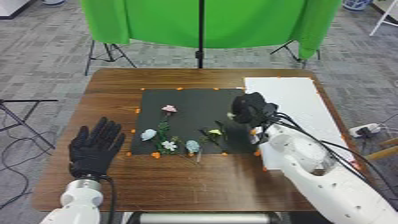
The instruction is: Arrange flowers
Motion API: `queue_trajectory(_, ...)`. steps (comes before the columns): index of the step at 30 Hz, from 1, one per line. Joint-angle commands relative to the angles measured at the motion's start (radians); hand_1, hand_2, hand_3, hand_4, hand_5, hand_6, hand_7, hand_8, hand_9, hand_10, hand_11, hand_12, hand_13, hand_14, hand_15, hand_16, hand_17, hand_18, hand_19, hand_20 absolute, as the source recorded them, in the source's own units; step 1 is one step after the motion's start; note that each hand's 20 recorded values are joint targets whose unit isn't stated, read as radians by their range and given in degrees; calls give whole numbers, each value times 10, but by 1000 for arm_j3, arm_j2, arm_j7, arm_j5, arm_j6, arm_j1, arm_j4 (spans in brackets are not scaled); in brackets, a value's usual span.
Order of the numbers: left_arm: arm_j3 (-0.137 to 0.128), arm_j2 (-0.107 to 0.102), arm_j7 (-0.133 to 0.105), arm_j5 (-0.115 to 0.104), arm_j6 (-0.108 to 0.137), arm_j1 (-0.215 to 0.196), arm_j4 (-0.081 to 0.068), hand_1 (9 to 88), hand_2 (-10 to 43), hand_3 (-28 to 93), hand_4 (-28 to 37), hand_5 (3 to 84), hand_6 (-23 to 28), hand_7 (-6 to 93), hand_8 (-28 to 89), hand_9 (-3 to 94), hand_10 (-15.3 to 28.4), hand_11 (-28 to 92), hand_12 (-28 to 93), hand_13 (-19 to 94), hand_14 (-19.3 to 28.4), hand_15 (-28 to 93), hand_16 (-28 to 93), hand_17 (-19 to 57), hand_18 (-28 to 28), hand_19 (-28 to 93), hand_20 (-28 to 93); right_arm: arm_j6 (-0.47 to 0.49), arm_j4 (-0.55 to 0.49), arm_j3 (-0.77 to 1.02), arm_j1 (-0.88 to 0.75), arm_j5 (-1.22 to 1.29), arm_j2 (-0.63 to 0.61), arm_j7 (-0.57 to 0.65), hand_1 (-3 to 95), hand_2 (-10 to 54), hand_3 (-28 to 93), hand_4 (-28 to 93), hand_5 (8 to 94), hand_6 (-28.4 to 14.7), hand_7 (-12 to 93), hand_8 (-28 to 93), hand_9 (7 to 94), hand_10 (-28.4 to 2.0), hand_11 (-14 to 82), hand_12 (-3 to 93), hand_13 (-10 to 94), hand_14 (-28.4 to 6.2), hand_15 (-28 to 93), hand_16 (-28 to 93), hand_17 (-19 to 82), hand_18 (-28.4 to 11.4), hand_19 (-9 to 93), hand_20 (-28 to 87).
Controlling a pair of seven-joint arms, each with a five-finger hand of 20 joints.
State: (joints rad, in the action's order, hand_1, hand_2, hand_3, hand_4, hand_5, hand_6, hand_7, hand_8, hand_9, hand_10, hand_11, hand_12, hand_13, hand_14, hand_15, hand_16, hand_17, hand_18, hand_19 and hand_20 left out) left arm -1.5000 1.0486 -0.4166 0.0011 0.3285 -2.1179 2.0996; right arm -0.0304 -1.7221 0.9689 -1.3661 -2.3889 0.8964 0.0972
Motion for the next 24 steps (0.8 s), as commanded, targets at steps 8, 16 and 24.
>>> queue_trajectory(8,-3,16,9,3,49,-17,3,271,155,776,-283,498,111,135,-104,423,166,268,93,302,164,438,-95,-83,150,405,151,-16,-18,18,-68,-45,-24,12,558,-95,702,-283,787,20,288,-42,836,-101,83,325,665,-66,380,344,278,-208,792,382)
queue_trajectory(16,-7,17,27,34,28,-14,-6,275,150,776,-283,497,110,136,-104,423,166,269,93,302,165,440,-97,-83,149,405,150,16,-62,26,-119,-129,-40,-36,523,-95,726,-283,735,13,222,-53,757,-114,152,219,642,-76,411,303,265,-211,786,383)
queue_trajectory(24,-9,12,25,-6,-2,-11,-2,278,148,774,-283,496,110,136,-104,422,165,267,92,302,165,441,-97,-83,149,405,150,66,-81,47,-130,-99,-41,-2,494,-95,785,-283,691,18,179,-125,716,-122,168,159,628,-83,413,283,255,-214,771,378)
